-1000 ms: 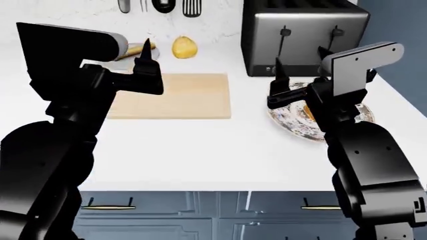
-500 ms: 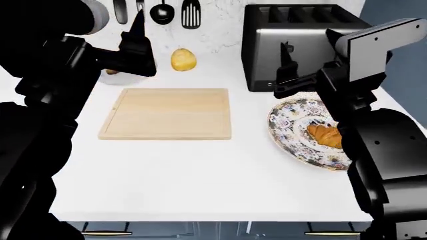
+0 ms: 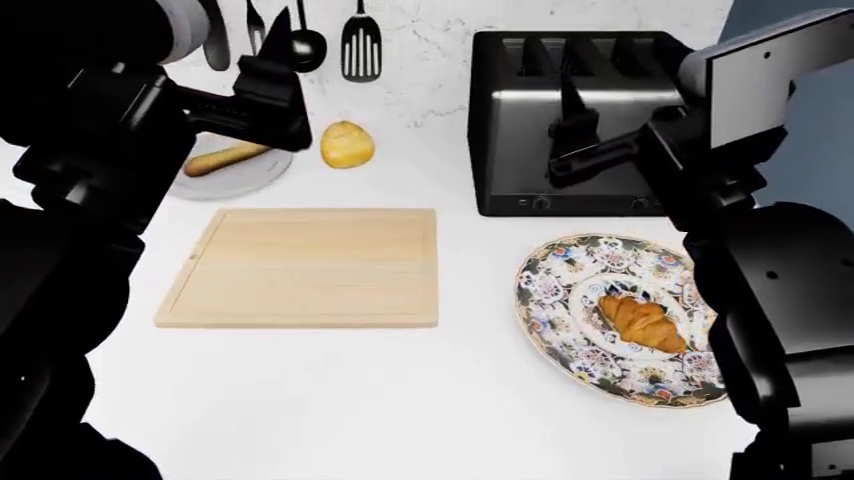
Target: From the different types of pastries on the counter, select a croissant and place it on the cutting board. Then retrieve a jar of jam from the cabinet and place it alongside the croissant on the cutting board.
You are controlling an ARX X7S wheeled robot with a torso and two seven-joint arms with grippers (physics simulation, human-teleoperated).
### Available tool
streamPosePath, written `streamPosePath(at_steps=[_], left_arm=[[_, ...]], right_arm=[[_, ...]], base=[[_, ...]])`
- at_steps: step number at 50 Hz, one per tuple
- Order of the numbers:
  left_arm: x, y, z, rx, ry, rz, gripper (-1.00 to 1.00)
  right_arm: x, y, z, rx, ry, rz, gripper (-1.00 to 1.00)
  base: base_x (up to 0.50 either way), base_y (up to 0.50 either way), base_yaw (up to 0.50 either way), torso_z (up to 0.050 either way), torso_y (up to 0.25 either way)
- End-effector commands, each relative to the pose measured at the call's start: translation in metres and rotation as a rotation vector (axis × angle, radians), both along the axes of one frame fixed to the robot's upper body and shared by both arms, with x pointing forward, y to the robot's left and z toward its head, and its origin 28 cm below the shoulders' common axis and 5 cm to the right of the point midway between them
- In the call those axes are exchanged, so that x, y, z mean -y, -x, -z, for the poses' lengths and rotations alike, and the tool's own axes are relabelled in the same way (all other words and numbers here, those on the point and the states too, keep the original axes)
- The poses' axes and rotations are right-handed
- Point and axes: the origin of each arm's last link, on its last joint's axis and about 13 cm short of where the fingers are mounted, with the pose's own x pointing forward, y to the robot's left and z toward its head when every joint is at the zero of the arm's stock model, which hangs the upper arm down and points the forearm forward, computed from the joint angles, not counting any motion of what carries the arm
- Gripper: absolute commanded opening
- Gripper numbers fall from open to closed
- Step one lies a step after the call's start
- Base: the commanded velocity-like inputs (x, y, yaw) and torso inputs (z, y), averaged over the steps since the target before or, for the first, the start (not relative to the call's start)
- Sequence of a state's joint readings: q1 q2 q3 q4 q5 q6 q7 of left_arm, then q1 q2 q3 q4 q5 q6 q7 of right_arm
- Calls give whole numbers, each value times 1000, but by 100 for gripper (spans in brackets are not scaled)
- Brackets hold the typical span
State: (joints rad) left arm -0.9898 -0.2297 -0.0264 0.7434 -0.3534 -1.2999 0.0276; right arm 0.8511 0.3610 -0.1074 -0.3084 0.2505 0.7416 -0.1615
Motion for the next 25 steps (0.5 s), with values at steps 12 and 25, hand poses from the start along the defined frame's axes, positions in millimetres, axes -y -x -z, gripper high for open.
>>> streamPosePath(at_steps=[12,25], left_arm=[[-4,2,-9,23,-5,-5,100],[-5,0,-12,18,-13,-41,100]], right_arm=[[0,3,-14,52,5,-29,100],[1,4,-17,61,2,-22,100]], base=[[213,0,0,50,33],[379,0,0,39,24]])
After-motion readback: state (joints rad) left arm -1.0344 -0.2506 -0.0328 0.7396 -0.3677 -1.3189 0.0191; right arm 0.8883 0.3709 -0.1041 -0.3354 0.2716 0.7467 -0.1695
